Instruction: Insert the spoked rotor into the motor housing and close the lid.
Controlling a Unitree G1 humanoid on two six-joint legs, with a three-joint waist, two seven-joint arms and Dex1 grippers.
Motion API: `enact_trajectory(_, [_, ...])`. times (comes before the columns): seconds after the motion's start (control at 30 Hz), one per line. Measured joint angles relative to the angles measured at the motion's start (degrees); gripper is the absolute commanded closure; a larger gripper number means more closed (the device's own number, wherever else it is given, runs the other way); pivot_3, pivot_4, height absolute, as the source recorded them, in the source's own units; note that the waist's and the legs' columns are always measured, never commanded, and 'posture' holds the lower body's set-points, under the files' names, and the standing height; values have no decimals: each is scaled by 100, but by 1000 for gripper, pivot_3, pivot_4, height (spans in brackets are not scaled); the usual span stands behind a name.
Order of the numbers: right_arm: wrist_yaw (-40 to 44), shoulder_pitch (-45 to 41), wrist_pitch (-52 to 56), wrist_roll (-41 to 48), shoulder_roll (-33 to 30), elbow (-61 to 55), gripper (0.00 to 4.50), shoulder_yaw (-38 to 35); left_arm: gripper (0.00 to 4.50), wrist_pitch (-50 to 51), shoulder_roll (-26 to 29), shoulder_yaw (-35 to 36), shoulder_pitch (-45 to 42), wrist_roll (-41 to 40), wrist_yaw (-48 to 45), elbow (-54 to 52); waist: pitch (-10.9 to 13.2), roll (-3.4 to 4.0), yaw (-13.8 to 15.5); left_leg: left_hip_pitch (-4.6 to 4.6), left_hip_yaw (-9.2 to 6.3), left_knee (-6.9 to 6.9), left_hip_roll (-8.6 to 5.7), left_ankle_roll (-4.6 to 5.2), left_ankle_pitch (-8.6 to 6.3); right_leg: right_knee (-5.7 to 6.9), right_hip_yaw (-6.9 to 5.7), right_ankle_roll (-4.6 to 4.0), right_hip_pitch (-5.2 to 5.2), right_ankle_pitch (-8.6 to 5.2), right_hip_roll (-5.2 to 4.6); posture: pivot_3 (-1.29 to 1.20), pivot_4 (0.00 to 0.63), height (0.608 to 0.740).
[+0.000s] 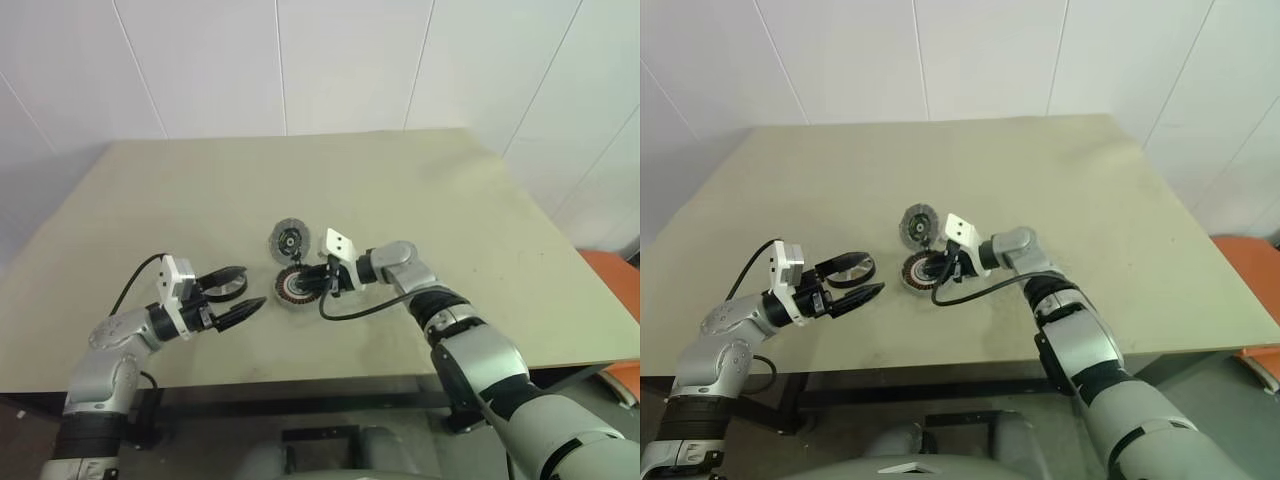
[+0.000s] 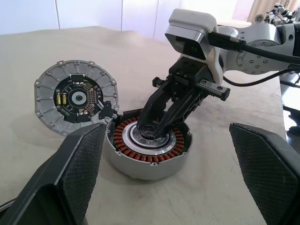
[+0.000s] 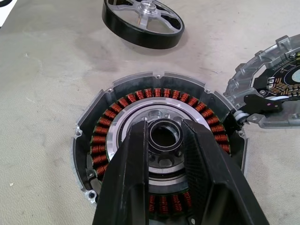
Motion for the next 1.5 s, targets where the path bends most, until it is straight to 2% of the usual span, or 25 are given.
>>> enact_trajectory(1.5, [-132,39,118,-25,-31,-58,3833,-80,0,-11,-112,-95,-68,4,-22,239,-10,1,1,9,-3,1,0,3,4,6,0,-2,6,0,4,0,0,740])
